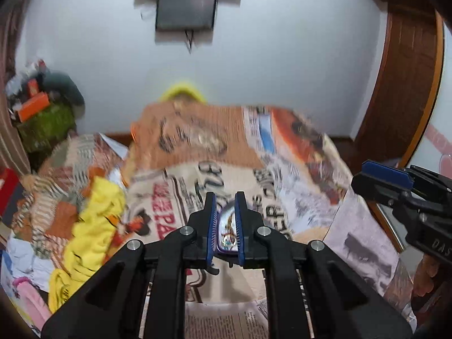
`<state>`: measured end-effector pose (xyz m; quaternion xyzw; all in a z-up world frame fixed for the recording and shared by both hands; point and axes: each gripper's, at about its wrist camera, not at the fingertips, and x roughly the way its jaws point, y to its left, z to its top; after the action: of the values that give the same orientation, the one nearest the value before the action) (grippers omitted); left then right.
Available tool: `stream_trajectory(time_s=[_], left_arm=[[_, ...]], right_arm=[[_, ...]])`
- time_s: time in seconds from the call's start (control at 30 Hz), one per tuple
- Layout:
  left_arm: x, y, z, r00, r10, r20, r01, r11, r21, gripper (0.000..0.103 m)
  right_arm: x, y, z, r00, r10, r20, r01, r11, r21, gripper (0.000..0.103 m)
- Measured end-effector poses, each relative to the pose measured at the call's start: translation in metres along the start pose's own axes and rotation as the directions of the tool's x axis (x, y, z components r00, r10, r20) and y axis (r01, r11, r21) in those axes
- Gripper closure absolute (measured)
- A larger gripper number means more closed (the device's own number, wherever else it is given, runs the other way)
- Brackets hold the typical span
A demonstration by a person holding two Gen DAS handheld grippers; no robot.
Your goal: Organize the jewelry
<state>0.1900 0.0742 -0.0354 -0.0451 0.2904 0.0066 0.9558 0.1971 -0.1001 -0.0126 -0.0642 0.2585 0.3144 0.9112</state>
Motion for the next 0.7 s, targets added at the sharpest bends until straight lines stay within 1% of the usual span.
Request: stream_trajectory(time_s=[0.07, 0.1, 0.13, 0.17, 0.2, 0.23, 0.27, 0.37, 0.4, 0.43, 0.47, 0.53, 0.57, 0.6, 0.63, 0.67, 0.7], left_arm=[[-0.031, -0.007, 0.002, 0.997, 0.02, 0.08, -0.021, 1.0, 0.019, 0.086], [-0.041, -0.01, 0.002, 0.994, 0.028, 0.109, -0.031, 0.999, 0.027, 0.082], [-0.059, -0.014, 0.001, 0.987, 0.04, 0.157, -0.046, 0.998, 0.038, 0.076], [-0.076, -0.019, -0.002, 0.977, 0.052, 0.205, -0.062, 0.997, 0.047, 0.074], [-0.086, -0.022, -0.003, 0.971, 0.058, 0.234, -0.072, 0.996, 0.051, 0.068], [-0.101, -0.026, -0.006, 0.959, 0.069, 0.275, -0.088, 0.994, 0.058, 0.064], [-0.114, -0.03, -0.01, 0.948, 0.08, 0.309, -0.103, 0.993, 0.06, 0.062], [-0.144, -0.037, -0.02, 0.923, 0.094, 0.373, -0.122, 0.991, 0.053, 0.049], [-0.152, -0.038, -0.023, 0.916, 0.092, 0.39, -0.12, 0.992, 0.049, 0.043], [-0.158, -0.039, -0.025, 0.911, 0.089, 0.402, -0.118, 0.992, 0.046, 0.037], [-0.165, -0.04, -0.027, 0.906, 0.089, 0.414, -0.118, 0.992, 0.044, 0.034], [-0.177, -0.043, -0.032, 0.892, 0.095, 0.443, -0.126, 0.991, 0.042, 0.022], [-0.182, -0.044, -0.033, 0.887, 0.096, 0.452, -0.127, 0.991, 0.041, 0.019], [-0.188, -0.045, -0.036, 0.881, 0.092, 0.464, -0.122, 0.992, 0.035, 0.014], [-0.189, -0.046, -0.037, 0.879, 0.088, 0.469, -0.115, 0.993, 0.03, 0.011], [-0.193, -0.046, -0.038, 0.878, 0.083, 0.472, -0.106, 0.994, 0.022, 0.01], [-0.195, -0.046, -0.04, 0.877, 0.083, 0.474, -0.103, 0.995, 0.016, 0.008]], right_arm=[[-0.024, 0.008, 0.004, 0.998, -0.01, 0.059, 0.01, 1.0, -0.002, 0.074], [-0.036, 0.012, 0.005, 0.996, -0.018, 0.09, 0.018, 1.0, -0.003, 0.074], [-0.05, 0.016, 0.005, 0.992, -0.026, 0.126, 0.026, 1.0, -0.003, 0.074], [-0.062, 0.02, 0.004, 0.987, -0.032, 0.158, 0.033, 0.999, -0.002, 0.074], [-0.072, 0.023, 0.003, 0.982, -0.036, 0.184, 0.037, 0.999, -0.001, 0.074], [-0.084, 0.027, 0.001, 0.976, -0.042, 0.214, 0.042, 0.999, 0.003, 0.074], [-0.094, 0.03, -0.001, 0.969, -0.049, 0.24, 0.048, 0.999, 0.008, 0.074], [-0.115, 0.038, -0.006, 0.954, -0.076, 0.289, 0.072, 0.997, 0.024, 0.074], [-0.122, 0.04, -0.008, 0.949, -0.084, 0.304, 0.079, 0.996, 0.028, 0.073], [-0.127, 0.043, -0.01, 0.944, -0.092, 0.316, 0.086, 0.996, 0.032, 0.071], [-0.133, 0.045, -0.012, 0.939, -0.1, 0.328, 0.092, 0.995, 0.039, 0.068], [-0.142, 0.049, -0.016, 0.928, -0.108, 0.356, 0.097, 0.994, 0.048, 0.049], [-0.145, 0.052, -0.018, 0.923, -0.116, 0.368, 0.104, 0.993, 0.051, 0.045], [-0.144, 0.053, -0.018, 0.918, -0.123, 0.376, 0.111, 0.992, 0.053, 0.039], [-0.146, 0.055, -0.019, 0.913, -0.135, 0.386, 0.124, 0.991, 0.055, 0.033], [-0.148, 0.057, -0.021, 0.908, -0.148, 0.393, 0.135, 0.989, 0.059, 0.029], [-0.15, 0.058, -0.023, 0.904, -0.158, 0.396, 0.144, 0.987, 0.065, 0.021]])
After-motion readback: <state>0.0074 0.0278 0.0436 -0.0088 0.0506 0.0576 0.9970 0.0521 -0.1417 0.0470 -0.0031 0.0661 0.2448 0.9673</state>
